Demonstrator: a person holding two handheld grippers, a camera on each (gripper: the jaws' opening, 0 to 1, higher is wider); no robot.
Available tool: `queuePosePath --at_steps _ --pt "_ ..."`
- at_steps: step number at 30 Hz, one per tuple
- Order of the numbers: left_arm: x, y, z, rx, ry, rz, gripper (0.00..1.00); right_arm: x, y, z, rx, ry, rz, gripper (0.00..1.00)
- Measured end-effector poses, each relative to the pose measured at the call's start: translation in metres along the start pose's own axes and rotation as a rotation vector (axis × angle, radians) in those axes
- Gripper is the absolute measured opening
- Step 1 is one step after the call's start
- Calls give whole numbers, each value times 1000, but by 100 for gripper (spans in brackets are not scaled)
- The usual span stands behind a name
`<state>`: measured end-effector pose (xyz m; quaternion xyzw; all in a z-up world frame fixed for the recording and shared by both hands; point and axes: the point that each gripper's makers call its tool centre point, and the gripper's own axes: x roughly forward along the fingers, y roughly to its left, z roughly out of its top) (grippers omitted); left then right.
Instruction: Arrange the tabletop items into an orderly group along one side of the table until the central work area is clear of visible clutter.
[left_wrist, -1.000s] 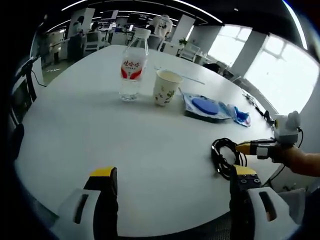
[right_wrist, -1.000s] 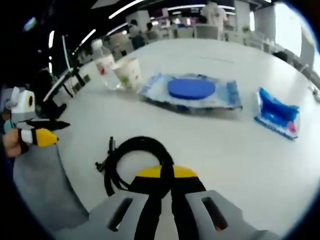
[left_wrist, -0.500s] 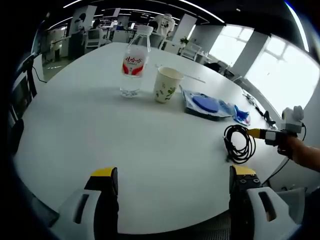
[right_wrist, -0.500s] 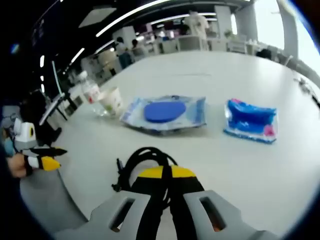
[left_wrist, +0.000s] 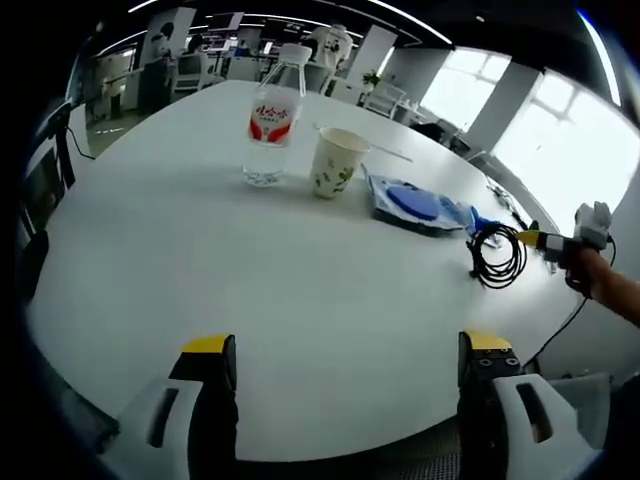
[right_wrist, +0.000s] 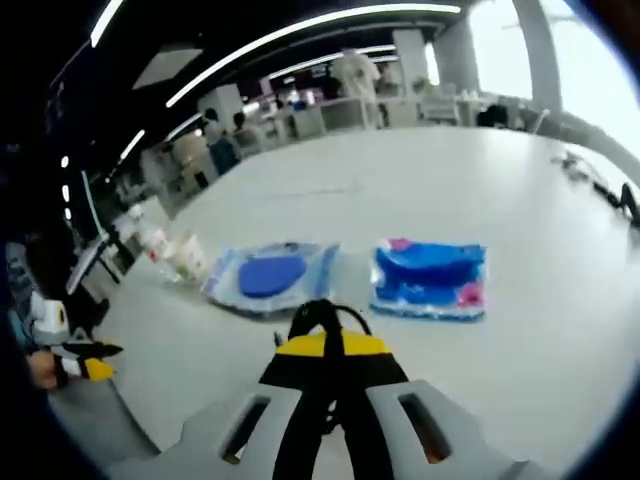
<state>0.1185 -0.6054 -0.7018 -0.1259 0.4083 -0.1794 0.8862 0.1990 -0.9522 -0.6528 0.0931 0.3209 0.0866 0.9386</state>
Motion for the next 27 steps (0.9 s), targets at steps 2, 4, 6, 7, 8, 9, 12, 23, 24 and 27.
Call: queuePosePath --at_steps 2,4,6,7,8,9,12,23,24,27 --pt "1 -1 0 2 3 -3 91 -4 1 7 3 -16 2 0" --pt "3 -6 6 15 -4 -15 91 -8 3 15 -10 -36 3 0" --pt "7 -15 15 35 -22 -47 91 -13 5 22 -46 -49 3 0" --pt "11 -23 19 42 -30 -78 91 -16 5 25 -45 -58 7 0" --pt "15 -33 23 39 -34 -112 91 -18 5 29 -40 -68 9 0" --pt "22 -48 29 41 -36 -163 92 -23 5 34 -46 -80 9 0" --pt "40 -97 43 109 -38 -307 94 -37 12 51 -53 -123 30 0" --pt "101 -252 103 -283 -108 -754 97 -111 67 106 -80 -270 164 0" --pt "100 -257 108 -283 -127 -766 97 -115 71 108 -71 -279 177 0" --pt "96 -273 117 -248 -145 -819 99 -129 81 116 -95 -300 191 0"
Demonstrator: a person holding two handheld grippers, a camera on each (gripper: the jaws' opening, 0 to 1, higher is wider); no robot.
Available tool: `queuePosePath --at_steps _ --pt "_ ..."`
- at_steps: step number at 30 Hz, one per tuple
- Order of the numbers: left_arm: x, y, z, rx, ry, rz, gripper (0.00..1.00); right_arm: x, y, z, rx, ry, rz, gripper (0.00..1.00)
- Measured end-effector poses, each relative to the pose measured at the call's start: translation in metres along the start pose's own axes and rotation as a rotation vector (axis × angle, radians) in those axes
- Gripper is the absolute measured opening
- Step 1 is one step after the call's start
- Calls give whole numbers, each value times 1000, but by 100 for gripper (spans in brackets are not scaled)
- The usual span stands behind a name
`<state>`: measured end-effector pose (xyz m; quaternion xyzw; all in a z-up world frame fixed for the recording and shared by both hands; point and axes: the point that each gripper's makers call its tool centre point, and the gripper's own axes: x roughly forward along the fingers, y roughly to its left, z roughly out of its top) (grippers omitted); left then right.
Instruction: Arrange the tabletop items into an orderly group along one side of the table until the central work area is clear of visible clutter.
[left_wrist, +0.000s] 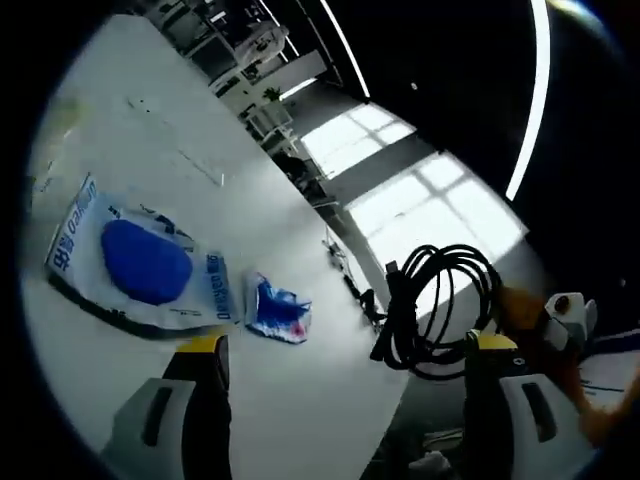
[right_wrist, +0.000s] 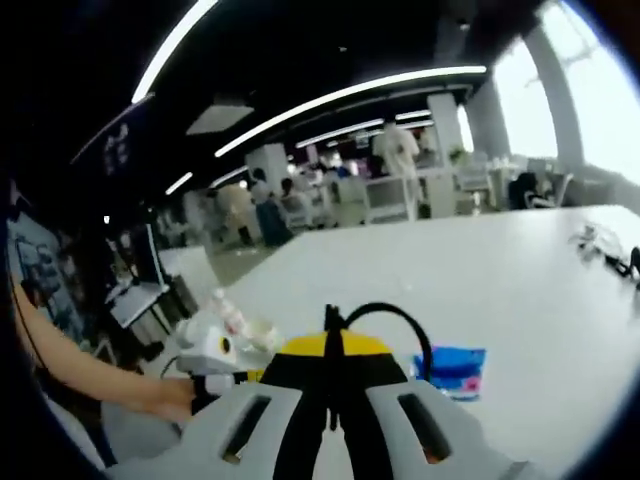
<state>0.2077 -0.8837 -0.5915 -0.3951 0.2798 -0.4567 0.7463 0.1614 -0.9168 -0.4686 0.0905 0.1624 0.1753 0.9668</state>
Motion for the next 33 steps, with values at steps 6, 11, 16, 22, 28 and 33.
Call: queuePosePath --at_steps 6,11,16,22,28,33 --pt "2 -28 -1 76 24 -101 98 -6 20 19 -4 -32 55 0" --pt "-1 -42 -2 61 64 -151 64 -5 30 20 -20 -37 85 0" --pt "-6 -60 19 114 -28 -220 47 -6 37 21 11 -43 108 0" --pt "-9 -76 22 161 4 -257 14 -8 34 23 21 -64 97 0" --pt "-10 -75 15 146 45 -219 13 -8 11 10 52 -69 33 0" --pt "-16 -61 10 111 95 -119 12 -13 -16 -9 237 -55 -39 52"
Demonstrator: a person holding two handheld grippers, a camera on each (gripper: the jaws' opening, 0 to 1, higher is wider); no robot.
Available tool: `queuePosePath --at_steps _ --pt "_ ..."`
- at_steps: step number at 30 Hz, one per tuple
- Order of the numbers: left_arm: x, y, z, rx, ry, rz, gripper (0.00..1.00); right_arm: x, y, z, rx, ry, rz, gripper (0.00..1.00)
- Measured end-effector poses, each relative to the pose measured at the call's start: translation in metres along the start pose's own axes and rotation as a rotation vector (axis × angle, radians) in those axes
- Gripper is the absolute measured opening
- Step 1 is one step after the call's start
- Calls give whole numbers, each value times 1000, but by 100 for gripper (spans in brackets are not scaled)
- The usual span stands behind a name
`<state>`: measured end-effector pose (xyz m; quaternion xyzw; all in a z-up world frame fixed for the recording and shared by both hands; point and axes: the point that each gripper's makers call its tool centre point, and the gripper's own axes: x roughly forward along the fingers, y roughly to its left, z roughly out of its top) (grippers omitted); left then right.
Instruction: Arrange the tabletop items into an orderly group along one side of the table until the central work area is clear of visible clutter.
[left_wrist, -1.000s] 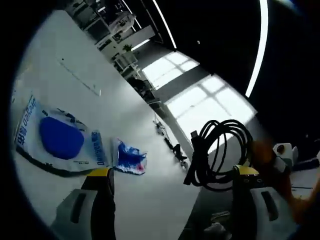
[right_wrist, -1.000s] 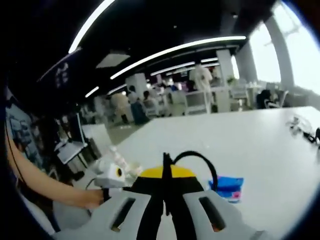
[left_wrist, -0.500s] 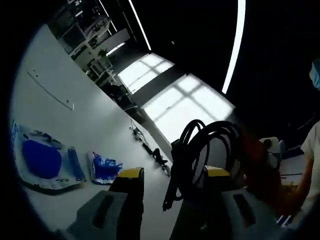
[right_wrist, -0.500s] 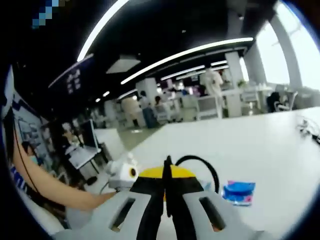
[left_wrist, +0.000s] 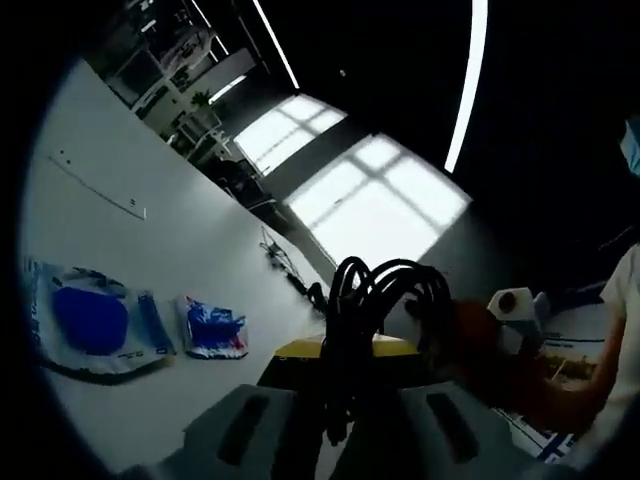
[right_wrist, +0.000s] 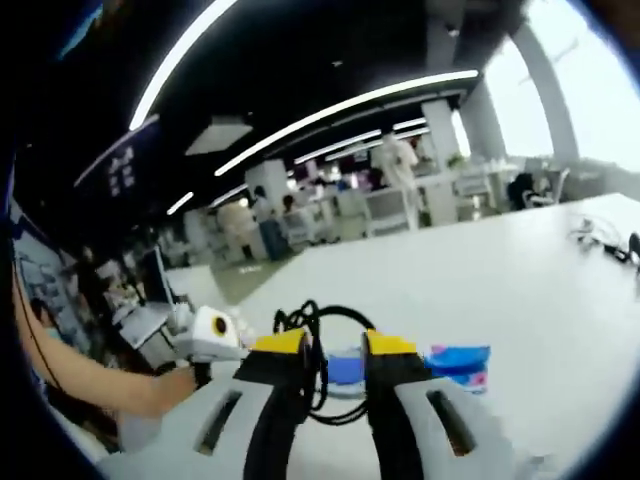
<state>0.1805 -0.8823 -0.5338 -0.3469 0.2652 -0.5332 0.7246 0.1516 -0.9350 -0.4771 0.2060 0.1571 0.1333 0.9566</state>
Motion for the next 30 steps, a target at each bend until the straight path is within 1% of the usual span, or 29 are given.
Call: queuePosePath --at_steps 1,2,3,4,6,7,8,10,11,12,14,15,16,17,18,19,20,21,22,23,26,28,30 --pt "-1 4 -1 -3 10 27 12 0 -1 -2 94 -6 17 73" --pt "-3 6 0 8 8 39 12 1 -1 -7 146 -2 34 94" --pt "-3 5 0 -3 8 36 12 -4 0 -20 206 50 47 94" --pt "-4 6 0 -18 10 40 12 -5 -7 -26 224 45 44 91" --pt "-4 -1 0 -40 12 14 12 -6 -4 -38 275 62 64 95" --pt "-3 -8 -1 -54 19 -13 12 -6 -2 -39 280 60 74 92" --pt "-3 -13 -2 -65 26 -35 12 -6 4 -39 311 47 100 90" --pt "-1 -21 -5 -76 40 -61 12 -5 14 -37 360 34 143 88" --pt "0 -23 -6 -68 45 -63 12 -4 17 -38 376 40 158 84" --pt "0 -25 -9 -62 58 -66 12 -3 15 -38 377 38 157 76" --pt "-1 -27 -12 -61 72 -72 12 -1 10 -40 381 41 142 64" --pt "-2 -28 -14 -71 76 -75 12 -1 8 -42 378 48 135 55" --pt "-2 -29 -15 -73 79 -74 12 -1 8 -41 381 47 144 48" --pt "-3 -31 -17 -68 83 -74 12 -1 9 -40 398 45 155 37" --pt "-5 -31 -16 -68 79 -72 12 -1 8 -41 389 49 143 30" --pt "-6 -30 -15 -62 79 -66 12 -2 5 -44 352 69 138 22" --pt "-6 -29 -14 -59 78 -64 12 -3 5 -47 326 85 133 11" --pt "-6 -28 -13 -52 80 -53 12 -3 5 -50 319 105 135 5" --pt "-6 -26 -13 -52 88 -42 12 -1 7 -52 327 115 135 5" --pt "-6 -24 -14 -51 96 -34 13 0 6 -53 314 115 137 4" --pt "-8 -19 -18 7 123 7 13 2 6 -53 263 115 128 1" --pt "-9 -13 -20 78 144 44 15 3 6 -53 253 118 131 1" --pt "-11 -9 -18 115 146 68 19 4 2 -54 251 111 123 1"
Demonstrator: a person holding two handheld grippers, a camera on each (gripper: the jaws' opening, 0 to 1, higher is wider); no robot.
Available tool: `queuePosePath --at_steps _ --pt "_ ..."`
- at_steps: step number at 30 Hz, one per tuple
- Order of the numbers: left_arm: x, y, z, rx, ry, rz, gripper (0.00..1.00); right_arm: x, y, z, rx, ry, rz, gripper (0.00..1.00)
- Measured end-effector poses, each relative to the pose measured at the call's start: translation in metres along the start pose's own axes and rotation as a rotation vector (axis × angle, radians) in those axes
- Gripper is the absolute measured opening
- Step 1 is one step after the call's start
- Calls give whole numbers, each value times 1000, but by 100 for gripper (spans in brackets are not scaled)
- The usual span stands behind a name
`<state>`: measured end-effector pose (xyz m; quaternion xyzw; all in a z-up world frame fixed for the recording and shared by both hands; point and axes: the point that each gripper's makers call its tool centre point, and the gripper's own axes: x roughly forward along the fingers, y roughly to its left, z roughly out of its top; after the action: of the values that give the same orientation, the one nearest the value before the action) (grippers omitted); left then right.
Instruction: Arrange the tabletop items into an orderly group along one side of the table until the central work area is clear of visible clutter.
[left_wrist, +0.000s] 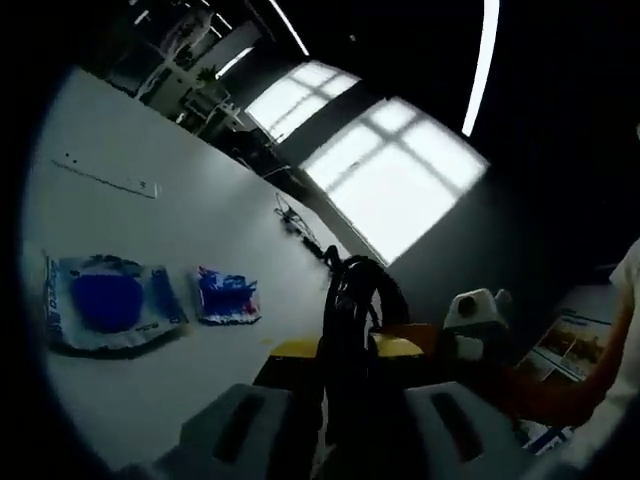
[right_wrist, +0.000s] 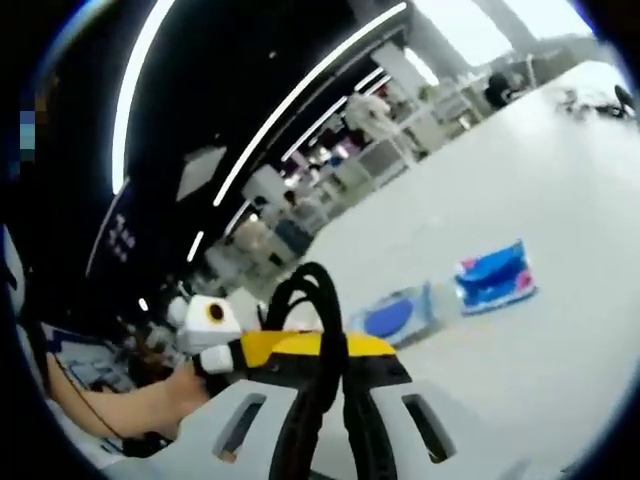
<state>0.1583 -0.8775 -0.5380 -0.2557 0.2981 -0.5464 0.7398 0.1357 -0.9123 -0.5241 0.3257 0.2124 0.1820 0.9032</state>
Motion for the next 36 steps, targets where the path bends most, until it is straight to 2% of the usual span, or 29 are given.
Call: queuePosePath --at_steps 3,7,13,17,25,36 --pt "-2 4 2 -2 -9 19 29 -2 -13 -3 31 2 -20 0" --pt "-6 11 2 14 -3 41 26 -7 -25 -3 72 -6 -38 0" --pt "-7 20 -7 57 17 79 30 -9 -42 -5 114 -23 -62 0" --pt "-11 23 -12 41 4 87 36 -5 -53 -8 123 -16 -77 0" --pt "-31 28 -30 12 11 101 36 5 -70 -19 136 10 -98 0" --pt "-53 38 -32 -36 -26 145 35 23 -95 -33 182 47 -113 1"
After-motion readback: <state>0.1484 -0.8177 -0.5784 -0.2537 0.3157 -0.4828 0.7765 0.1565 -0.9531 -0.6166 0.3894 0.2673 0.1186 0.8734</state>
